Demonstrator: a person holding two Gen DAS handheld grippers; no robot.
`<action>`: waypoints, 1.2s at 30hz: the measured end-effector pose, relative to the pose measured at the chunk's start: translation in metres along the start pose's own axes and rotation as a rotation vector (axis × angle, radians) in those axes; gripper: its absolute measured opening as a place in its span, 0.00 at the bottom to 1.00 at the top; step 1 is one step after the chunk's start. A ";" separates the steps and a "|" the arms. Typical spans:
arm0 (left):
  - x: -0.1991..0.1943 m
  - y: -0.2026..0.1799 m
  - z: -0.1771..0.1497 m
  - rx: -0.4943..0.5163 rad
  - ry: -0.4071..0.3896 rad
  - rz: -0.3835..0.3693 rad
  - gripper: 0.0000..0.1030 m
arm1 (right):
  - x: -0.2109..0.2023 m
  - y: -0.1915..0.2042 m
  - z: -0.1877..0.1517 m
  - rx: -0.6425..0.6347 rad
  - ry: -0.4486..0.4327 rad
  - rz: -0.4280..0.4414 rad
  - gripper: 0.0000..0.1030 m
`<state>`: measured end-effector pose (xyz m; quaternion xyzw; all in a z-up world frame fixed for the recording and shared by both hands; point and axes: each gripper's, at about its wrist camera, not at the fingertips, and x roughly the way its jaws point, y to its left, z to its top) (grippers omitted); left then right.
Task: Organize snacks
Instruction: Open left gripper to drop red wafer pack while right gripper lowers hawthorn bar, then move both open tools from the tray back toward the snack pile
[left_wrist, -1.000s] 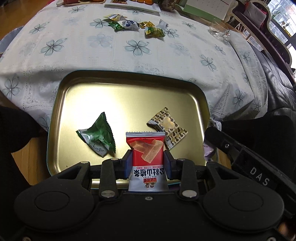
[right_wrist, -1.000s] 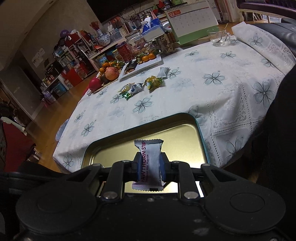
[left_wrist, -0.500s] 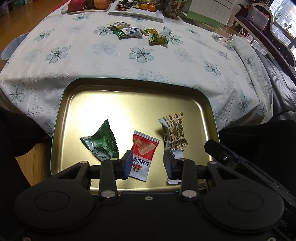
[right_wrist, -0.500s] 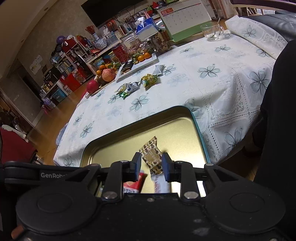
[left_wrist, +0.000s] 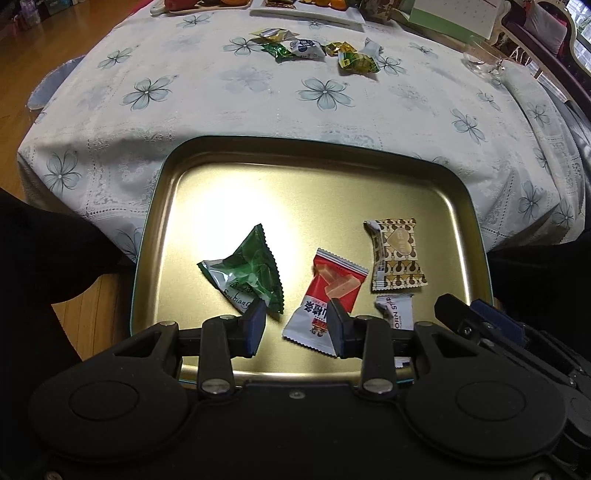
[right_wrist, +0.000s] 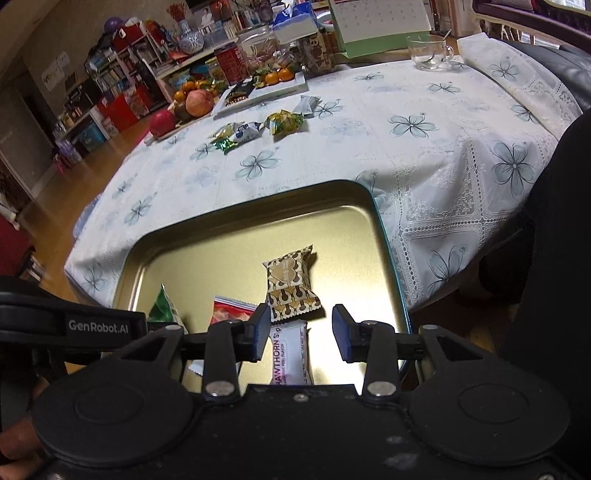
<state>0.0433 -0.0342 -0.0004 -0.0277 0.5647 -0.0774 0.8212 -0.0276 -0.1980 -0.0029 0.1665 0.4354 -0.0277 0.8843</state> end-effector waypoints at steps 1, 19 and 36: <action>0.001 0.001 0.000 0.001 -0.002 0.008 0.43 | 0.001 0.002 -0.001 -0.007 0.004 -0.008 0.41; 0.002 0.011 0.010 0.007 -0.029 0.089 0.44 | 0.010 0.024 0.010 -0.187 0.044 -0.107 0.73; -0.007 0.017 0.096 0.062 -0.104 0.145 0.47 | 0.054 0.060 0.088 -0.367 0.343 -0.145 1.00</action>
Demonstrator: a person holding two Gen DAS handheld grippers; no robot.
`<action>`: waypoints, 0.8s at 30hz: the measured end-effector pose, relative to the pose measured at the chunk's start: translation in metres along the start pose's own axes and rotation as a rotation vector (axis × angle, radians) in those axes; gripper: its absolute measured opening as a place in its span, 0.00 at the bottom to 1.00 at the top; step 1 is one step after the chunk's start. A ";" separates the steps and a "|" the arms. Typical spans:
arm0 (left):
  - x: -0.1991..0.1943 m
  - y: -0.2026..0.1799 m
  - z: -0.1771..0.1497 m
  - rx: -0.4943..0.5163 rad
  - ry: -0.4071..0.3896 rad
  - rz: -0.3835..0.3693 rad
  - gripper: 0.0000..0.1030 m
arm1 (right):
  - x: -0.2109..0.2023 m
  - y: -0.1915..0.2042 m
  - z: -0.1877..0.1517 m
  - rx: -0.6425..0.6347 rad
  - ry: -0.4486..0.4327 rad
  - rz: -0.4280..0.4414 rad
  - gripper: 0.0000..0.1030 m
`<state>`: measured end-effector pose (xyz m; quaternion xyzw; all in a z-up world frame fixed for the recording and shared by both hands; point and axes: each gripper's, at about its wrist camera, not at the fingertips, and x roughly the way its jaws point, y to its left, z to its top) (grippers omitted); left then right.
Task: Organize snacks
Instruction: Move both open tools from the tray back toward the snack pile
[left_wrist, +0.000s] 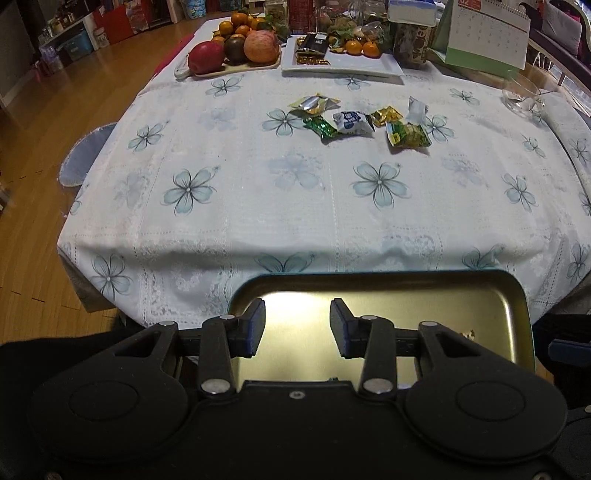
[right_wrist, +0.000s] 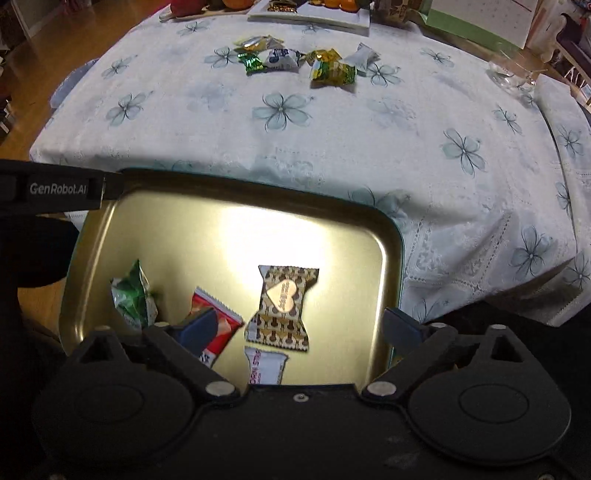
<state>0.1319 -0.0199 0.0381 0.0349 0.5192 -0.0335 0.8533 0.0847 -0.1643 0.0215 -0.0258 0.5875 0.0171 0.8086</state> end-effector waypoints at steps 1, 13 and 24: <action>0.001 0.002 0.007 -0.001 -0.003 -0.004 0.47 | 0.000 0.000 0.008 -0.014 0.003 0.001 1.00; 0.050 0.018 0.102 -0.035 -0.002 -0.025 0.47 | 0.041 -0.027 0.151 -0.069 0.025 -0.191 1.00; 0.112 0.029 0.170 -0.096 0.004 -0.012 0.47 | 0.072 -0.099 0.224 0.386 -0.150 0.103 1.00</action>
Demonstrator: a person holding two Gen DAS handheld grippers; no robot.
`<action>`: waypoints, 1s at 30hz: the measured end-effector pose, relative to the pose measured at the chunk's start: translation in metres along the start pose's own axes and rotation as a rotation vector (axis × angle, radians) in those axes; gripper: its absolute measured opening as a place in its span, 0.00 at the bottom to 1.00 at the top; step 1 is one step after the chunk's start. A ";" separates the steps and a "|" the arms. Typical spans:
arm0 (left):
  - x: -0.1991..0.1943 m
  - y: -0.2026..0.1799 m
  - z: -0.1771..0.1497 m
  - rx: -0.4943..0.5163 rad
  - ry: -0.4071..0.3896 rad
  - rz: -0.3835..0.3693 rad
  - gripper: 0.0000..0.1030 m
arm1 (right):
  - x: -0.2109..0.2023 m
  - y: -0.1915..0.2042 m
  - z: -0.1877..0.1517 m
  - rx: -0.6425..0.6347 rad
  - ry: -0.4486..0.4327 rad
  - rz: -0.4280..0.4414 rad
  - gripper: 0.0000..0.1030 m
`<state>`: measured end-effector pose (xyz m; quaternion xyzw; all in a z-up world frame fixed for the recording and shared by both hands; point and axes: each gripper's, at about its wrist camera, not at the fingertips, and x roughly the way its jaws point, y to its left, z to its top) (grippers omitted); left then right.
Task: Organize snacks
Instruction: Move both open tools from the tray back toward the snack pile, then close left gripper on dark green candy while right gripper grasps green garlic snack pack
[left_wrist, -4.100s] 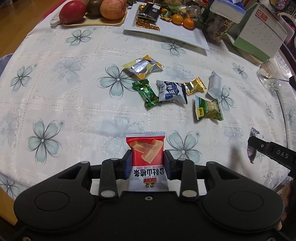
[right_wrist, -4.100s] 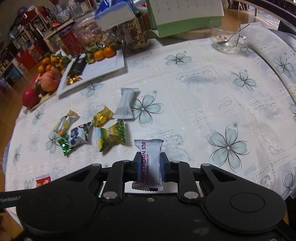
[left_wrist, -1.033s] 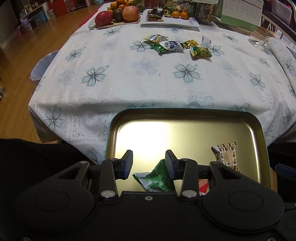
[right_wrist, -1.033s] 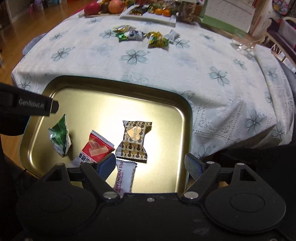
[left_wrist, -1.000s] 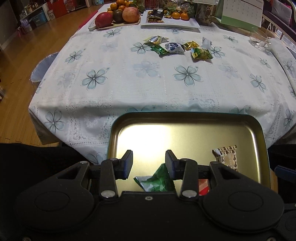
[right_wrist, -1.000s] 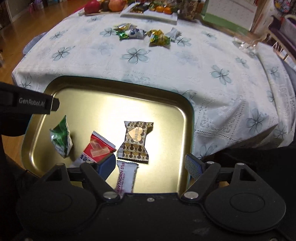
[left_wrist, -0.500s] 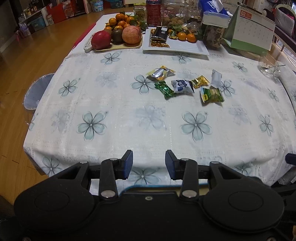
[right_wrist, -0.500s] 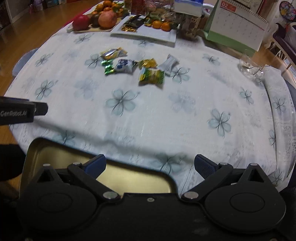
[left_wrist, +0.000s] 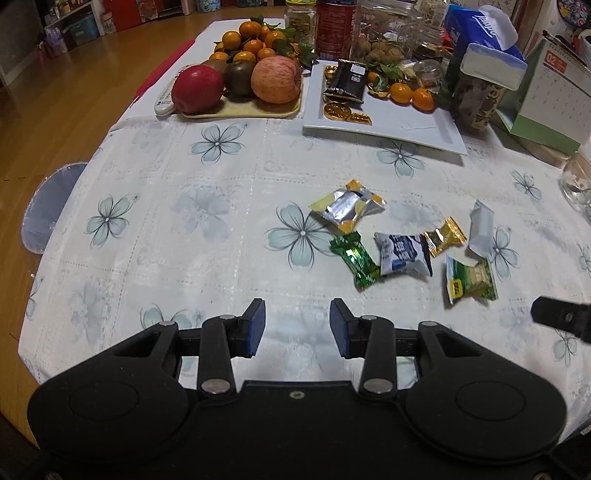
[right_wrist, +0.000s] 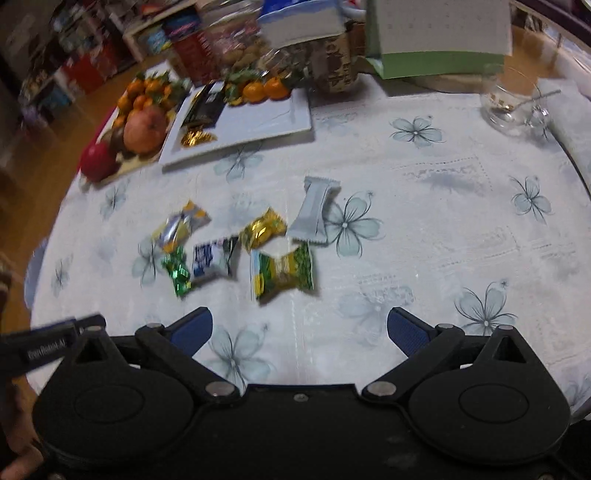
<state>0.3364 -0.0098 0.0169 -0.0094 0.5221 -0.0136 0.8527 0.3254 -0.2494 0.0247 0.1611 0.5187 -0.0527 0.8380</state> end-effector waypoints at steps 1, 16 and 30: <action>0.004 -0.001 0.005 0.000 -0.006 0.007 0.47 | 0.003 -0.006 0.006 0.064 -0.027 0.008 1.00; 0.062 -0.015 0.043 -0.020 0.067 -0.057 0.47 | 0.065 0.010 0.044 -0.099 -0.016 -0.126 0.92; 0.082 -0.038 0.046 -0.016 0.129 -0.083 0.47 | 0.106 0.026 0.032 -0.029 0.106 -0.042 0.67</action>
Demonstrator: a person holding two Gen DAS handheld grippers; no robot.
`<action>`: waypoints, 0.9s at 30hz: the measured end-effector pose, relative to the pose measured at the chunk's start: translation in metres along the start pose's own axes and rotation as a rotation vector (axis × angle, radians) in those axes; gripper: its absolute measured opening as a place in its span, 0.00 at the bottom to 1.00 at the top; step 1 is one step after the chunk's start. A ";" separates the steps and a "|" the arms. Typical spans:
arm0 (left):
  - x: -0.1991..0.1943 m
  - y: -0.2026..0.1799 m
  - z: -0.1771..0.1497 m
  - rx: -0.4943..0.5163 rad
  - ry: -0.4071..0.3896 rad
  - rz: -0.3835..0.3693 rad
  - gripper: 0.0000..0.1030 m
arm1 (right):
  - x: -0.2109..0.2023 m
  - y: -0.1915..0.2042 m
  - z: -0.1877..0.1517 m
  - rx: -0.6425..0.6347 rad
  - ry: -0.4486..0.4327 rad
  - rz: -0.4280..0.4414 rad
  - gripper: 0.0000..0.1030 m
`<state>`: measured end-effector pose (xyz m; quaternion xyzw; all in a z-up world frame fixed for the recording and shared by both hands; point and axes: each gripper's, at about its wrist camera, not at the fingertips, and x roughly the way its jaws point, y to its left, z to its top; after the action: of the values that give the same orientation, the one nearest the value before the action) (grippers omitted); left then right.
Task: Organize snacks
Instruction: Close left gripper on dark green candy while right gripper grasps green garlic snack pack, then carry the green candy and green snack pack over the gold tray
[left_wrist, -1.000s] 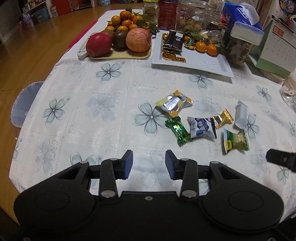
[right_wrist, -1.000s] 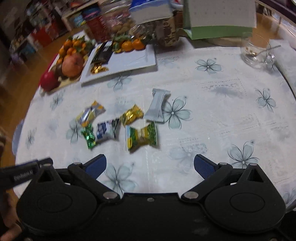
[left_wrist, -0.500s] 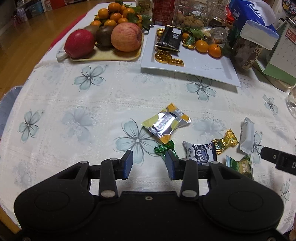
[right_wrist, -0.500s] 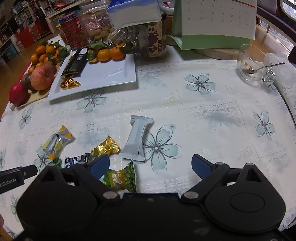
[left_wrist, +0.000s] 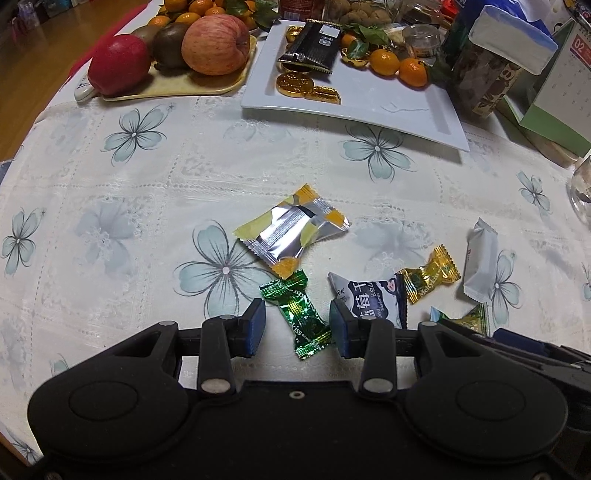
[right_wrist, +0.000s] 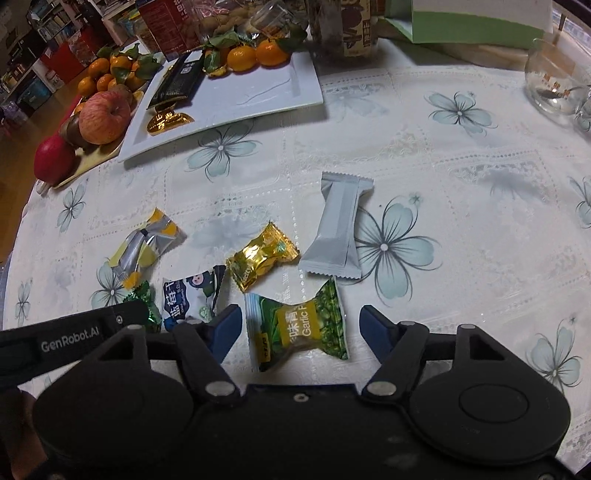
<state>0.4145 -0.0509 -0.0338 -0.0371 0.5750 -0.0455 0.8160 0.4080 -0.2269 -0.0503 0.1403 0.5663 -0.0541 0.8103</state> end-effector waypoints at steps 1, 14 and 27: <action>0.001 0.000 0.000 -0.003 0.003 -0.001 0.47 | 0.003 0.001 0.000 0.000 0.008 -0.003 0.66; 0.014 0.003 0.002 -0.048 0.032 -0.003 0.47 | 0.007 -0.003 -0.003 -0.014 0.013 -0.041 0.37; 0.024 0.004 -0.001 -0.058 0.073 -0.010 0.22 | 0.002 -0.017 -0.006 0.012 0.056 -0.034 0.37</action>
<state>0.4219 -0.0499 -0.0566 -0.0620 0.6054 -0.0342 0.7928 0.3996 -0.2408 -0.0572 0.1368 0.5906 -0.0673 0.7924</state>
